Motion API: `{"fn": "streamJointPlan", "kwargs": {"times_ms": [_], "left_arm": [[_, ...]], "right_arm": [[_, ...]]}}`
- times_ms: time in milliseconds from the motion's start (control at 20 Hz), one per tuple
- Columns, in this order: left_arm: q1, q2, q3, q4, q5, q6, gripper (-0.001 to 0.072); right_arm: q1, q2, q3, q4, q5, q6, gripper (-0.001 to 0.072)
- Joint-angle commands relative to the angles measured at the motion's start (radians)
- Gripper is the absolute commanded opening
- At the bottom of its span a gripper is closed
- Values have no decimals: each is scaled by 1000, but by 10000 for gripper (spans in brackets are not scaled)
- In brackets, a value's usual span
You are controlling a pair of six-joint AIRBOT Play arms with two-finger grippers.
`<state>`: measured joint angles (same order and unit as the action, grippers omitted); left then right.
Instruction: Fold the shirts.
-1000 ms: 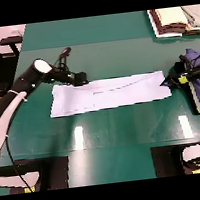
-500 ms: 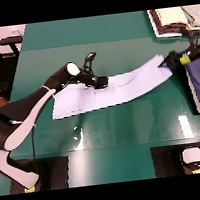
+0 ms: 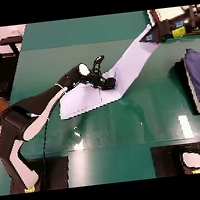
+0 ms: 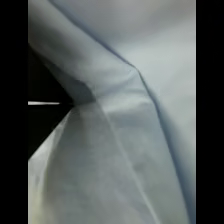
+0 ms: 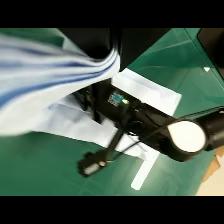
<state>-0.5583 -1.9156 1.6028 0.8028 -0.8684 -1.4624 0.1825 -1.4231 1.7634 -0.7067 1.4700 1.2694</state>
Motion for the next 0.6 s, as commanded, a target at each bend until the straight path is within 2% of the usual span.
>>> {"fn": "streamJointPlan", "kwargs": {"times_ms": [0,200,300,400,550], "left_arm": [[25,4,63,8,-45,4,20],[158,137,148,109,-161,3,19],[257,256,164,200,-214,3,20],[370,389,174,294,-248,4,20],[510,555,174,391,-247,3,21]], "right_arm": [[109,3,27,9,-39,6,14],[225,-26,27,27,-84,6,14],[304,-64,28,124,-135,-8,14],[413,-122,28,217,-228,-88,15],[597,-239,28,271,-384,-163,26]]}}
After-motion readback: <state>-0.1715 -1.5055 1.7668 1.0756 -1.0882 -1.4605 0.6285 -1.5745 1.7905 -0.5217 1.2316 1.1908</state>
